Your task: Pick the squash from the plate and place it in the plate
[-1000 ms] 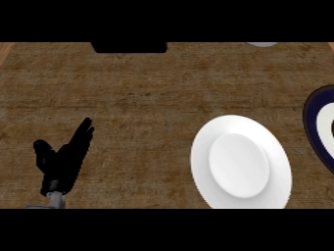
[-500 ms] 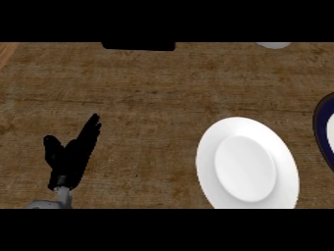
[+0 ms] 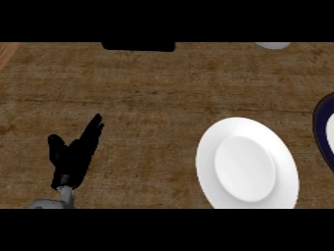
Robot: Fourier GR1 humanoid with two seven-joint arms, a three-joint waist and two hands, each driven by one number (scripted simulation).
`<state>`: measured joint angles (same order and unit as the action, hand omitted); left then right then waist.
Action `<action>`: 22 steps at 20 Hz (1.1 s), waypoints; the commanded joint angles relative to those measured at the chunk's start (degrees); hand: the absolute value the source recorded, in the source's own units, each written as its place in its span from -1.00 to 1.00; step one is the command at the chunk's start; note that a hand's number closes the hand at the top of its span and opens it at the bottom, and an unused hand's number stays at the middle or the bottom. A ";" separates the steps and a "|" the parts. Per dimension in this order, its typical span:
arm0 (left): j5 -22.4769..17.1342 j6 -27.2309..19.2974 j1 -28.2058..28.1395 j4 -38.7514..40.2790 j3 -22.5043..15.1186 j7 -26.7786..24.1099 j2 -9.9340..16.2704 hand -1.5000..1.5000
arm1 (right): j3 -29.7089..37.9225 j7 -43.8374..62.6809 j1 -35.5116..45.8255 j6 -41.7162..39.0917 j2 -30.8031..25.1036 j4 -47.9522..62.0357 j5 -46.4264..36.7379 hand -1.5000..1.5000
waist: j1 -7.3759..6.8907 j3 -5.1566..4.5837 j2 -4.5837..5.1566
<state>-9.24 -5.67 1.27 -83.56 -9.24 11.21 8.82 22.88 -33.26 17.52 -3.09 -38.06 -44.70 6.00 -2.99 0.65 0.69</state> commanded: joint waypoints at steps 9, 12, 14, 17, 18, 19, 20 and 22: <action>-0.15 0.00 -2.34 -0.51 0.36 2.13 0.02 0.00 | 9.48 -9.76 4.49 -23.56 -9.81 25.57 8.28 -1.00 | 1.08 -0.24 0.09; -0.57 1.03 -3.52 -0.02 0.61 0.70 0.19 0.00 | 9.29 -11.98 0.79 -32.68 -11.93 26.69 8.52 -1.00 | 1.65 -0.21 -0.02; -0.60 0.08 -1.73 0.28 1.42 1.17 -0.27 0.00 | 8.57 -14.11 -0.69 -35.60 -11.91 26.32 7.95 -1.00 | 2.03 -0.19 -0.03; -0.79 0.77 -2.38 1.50 1.96 0.29 0.21 0.00 | 7.83 -16.51 -4.58 -40.01 -13.13 24.68 7.51 -1.00 | 2.88 -0.13 -0.13; -0.67 0.07 -2.22 1.09 1.52 0.42 -0.83 0.00 | 6.97 -18.36 -6.12 -39.10 -12.35 24.10 6.43 -1.00 | 2.90 -0.17 -0.20; -0.26 0.15 -2.86 1.02 1.79 -0.38 -0.20 0.00 | 6.85 -17.88 -6.66 -41.46 -12.60 23.56 6.92 -1.00 | 3.06 -0.17 -0.31; -1.46 1.06 -0.87 0.47 2.95 2.12 1.13 0.00 | 6.50 -18.33 -7.37 -40.76 -13.61 23.25 6.25 -1.00 | 3.13 -0.09 -0.21; 0.06 0.12 -2.30 0.88 1.86 0.04 0.08 0.00 | 6.17 -19.29 -8.88 -40.32 -15.07 22.42 5.67 -1.00 | 3.15 -0.09 -0.24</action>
<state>-9.66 -5.37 -1.08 -84.61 -7.13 10.81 9.17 29.63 -42.26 11.61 -31.95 -51.24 -22.55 12.58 -0.20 0.76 0.14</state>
